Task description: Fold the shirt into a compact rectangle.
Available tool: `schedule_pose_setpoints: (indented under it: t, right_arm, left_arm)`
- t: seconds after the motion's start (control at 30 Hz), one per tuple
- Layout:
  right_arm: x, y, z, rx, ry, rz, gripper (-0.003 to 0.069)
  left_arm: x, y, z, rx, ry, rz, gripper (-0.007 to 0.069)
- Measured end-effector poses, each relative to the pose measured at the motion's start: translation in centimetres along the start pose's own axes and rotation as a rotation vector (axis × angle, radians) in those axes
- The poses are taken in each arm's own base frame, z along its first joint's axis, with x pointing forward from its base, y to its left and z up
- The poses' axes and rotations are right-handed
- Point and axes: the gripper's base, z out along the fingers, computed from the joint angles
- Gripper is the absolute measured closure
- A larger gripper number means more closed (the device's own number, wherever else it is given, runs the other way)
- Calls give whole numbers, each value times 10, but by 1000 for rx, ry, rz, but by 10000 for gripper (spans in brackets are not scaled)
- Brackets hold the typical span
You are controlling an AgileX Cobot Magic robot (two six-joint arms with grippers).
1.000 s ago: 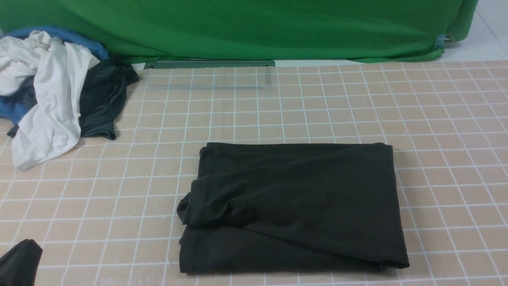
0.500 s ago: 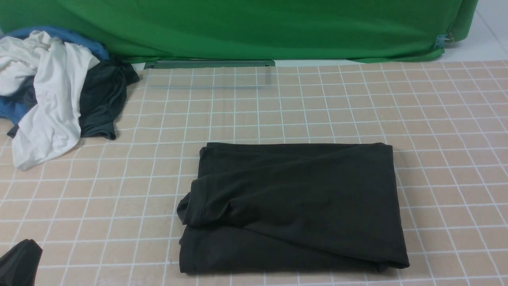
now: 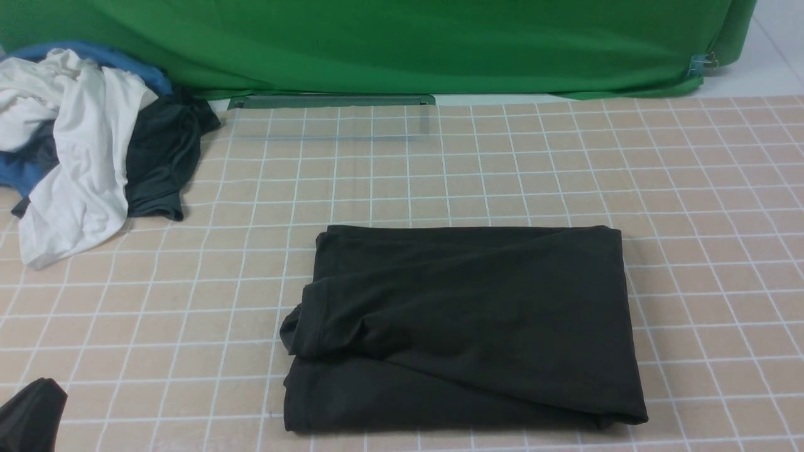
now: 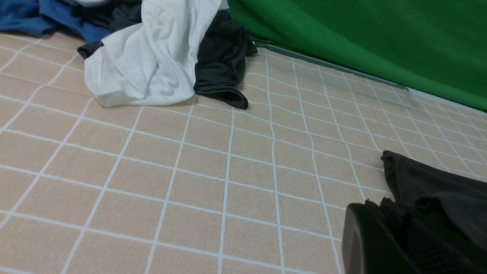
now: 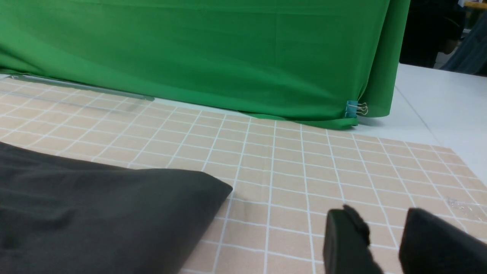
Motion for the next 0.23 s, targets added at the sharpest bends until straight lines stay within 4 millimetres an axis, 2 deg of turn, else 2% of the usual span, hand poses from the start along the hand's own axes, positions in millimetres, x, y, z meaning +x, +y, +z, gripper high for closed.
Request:
schedule_pose_setpoints:
  t: [0.23]
  right_arm:
    - [0,0,0,0,0,2,419]
  left_arm:
    - [0,0,0,0,0,0,606]
